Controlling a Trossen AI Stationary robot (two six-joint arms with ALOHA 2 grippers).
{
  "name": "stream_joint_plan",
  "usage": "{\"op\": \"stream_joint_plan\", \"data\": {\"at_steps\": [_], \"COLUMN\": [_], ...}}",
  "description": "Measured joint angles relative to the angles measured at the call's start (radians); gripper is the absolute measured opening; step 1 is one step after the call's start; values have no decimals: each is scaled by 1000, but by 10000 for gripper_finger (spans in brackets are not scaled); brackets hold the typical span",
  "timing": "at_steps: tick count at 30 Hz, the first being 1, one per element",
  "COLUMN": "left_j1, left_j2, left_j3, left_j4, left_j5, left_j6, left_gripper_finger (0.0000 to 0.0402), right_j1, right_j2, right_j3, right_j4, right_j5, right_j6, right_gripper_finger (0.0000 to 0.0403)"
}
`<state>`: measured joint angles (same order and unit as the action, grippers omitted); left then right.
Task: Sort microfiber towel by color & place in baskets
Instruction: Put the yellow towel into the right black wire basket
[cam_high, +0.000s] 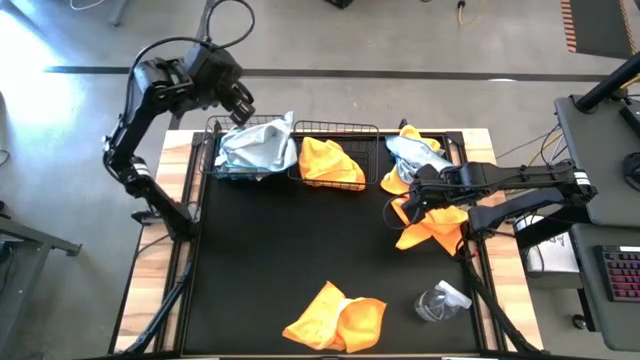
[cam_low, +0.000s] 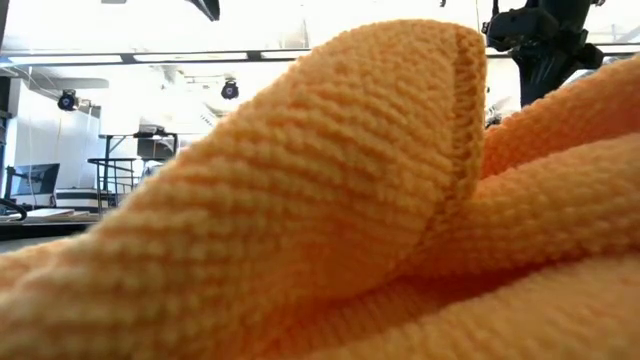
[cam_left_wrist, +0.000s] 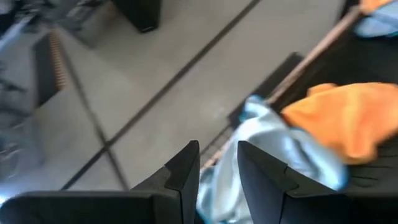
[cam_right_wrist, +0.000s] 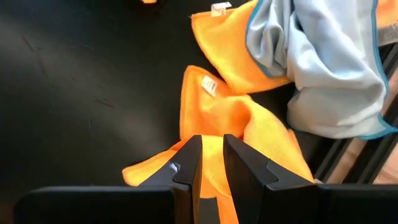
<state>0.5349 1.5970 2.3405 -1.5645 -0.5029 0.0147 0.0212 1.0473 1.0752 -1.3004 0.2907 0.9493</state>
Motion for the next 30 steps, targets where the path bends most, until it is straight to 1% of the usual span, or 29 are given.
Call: {"op": "stream_joint_plan", "data": {"at_steps": [4,9,11,18,23,27,30], "left_j1": [-8,-30,-41,-91,-149,-212,-261], "left_j2": [-38,-100,-126,-180,-194,-215,-246], "left_j3": [0,0,0,0,-23,-107,-216], "left_j4": [13,69,89,88,75,73,77], "left_j5": [82,199,232,241,289,289,288], "left_j6": [2,10,10,-17,-45,-92,-149], "left_gripper_finger": [94,94,94,94,94,94,94], "right_j1": [0,0,0,0,0,0,0], "right_j2": [0,-9,-12,-40,-80,-124,-158], "right_j3": [0,1,12,91,147,165,165], "right_j4": [52,124,123,126,132,132,132], "right_j5": [3,43,68,129,173,191,192], "right_j6": [-47,-121,-139,-222,-272,-299,-304], "right_gripper_finger": [59,59,59,59,59,59,59]}}
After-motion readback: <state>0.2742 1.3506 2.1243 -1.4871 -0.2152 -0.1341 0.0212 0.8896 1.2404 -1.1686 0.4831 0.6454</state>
